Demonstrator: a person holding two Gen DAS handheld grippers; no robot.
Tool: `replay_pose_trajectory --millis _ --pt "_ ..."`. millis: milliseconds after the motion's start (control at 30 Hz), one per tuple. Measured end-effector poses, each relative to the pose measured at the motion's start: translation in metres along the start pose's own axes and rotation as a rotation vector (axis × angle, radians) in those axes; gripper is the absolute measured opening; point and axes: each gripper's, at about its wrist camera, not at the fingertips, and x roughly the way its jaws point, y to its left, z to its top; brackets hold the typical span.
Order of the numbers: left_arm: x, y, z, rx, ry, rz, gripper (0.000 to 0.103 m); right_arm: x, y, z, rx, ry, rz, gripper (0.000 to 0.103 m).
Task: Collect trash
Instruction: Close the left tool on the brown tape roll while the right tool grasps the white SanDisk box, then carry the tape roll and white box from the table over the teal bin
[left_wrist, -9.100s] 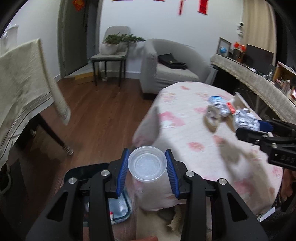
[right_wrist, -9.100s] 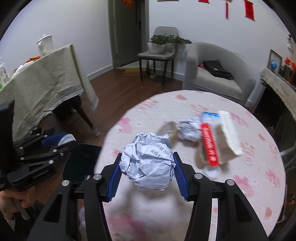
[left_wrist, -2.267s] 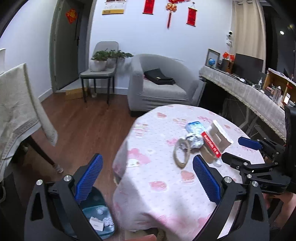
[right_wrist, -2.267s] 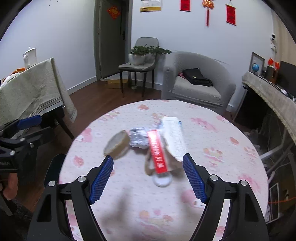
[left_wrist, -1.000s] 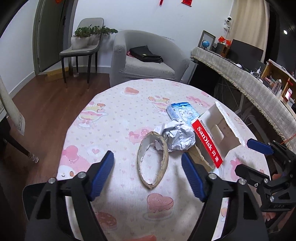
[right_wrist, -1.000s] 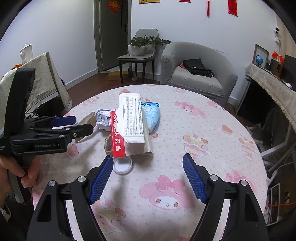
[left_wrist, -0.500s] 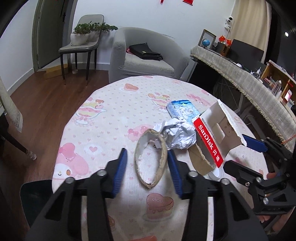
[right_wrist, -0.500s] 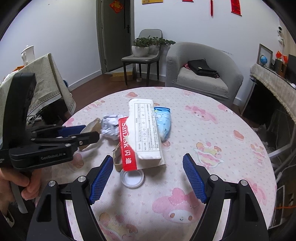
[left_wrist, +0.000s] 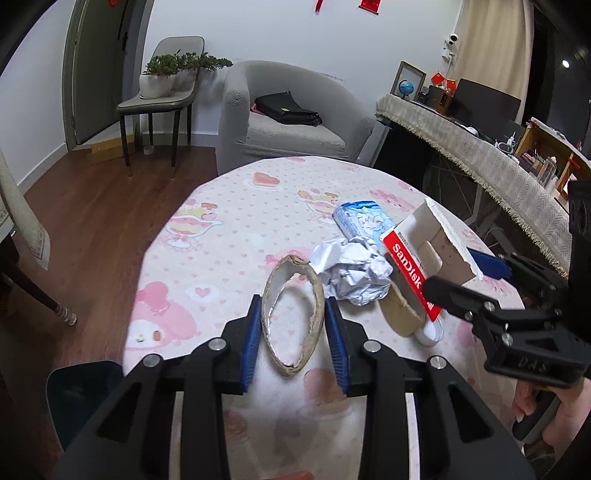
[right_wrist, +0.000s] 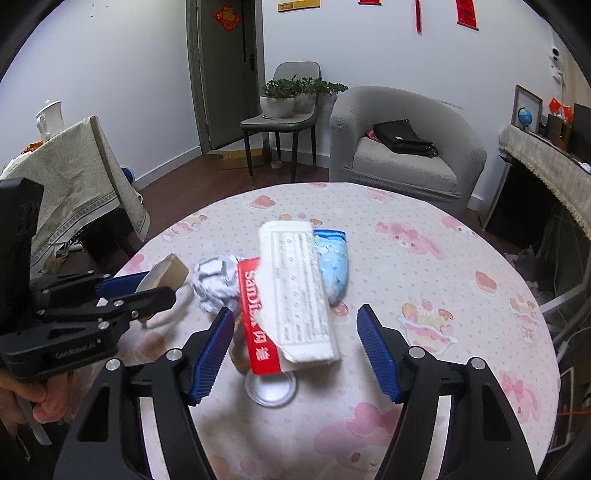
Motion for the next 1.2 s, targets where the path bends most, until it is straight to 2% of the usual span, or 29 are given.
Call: replay_pose_trajectory --millis 300,600,700,733,900,1200 --pt "-0.018 0.019 -0.003 -0.011 -0.022 0.015 0.036 0.010 0.006 0.007 0.027 0.005 -0.041 0.055" --pt "-0.038 0.039 -0.006 -0.023 -0.040 0.026 0.036 0.014 0.002 0.009 0.083 -0.009 -0.056 0.047" --pt "-0.044 0.044 -0.006 -0.027 -0.046 0.030 0.037 0.014 0.001 0.010 0.098 -0.016 -0.059 0.041" --pt "-0.045 0.045 -0.006 -0.028 -0.047 0.031 0.037 0.015 0.000 0.010 0.102 -0.015 -0.057 0.036" --pt "-0.053 0.051 -0.006 -0.027 -0.055 0.041 0.037 0.014 -0.002 0.013 0.124 -0.021 -0.093 0.032" --pt "-0.068 0.061 -0.006 -0.022 -0.072 0.070 0.037 -0.003 -0.001 0.025 0.130 -0.058 -0.150 0.031"
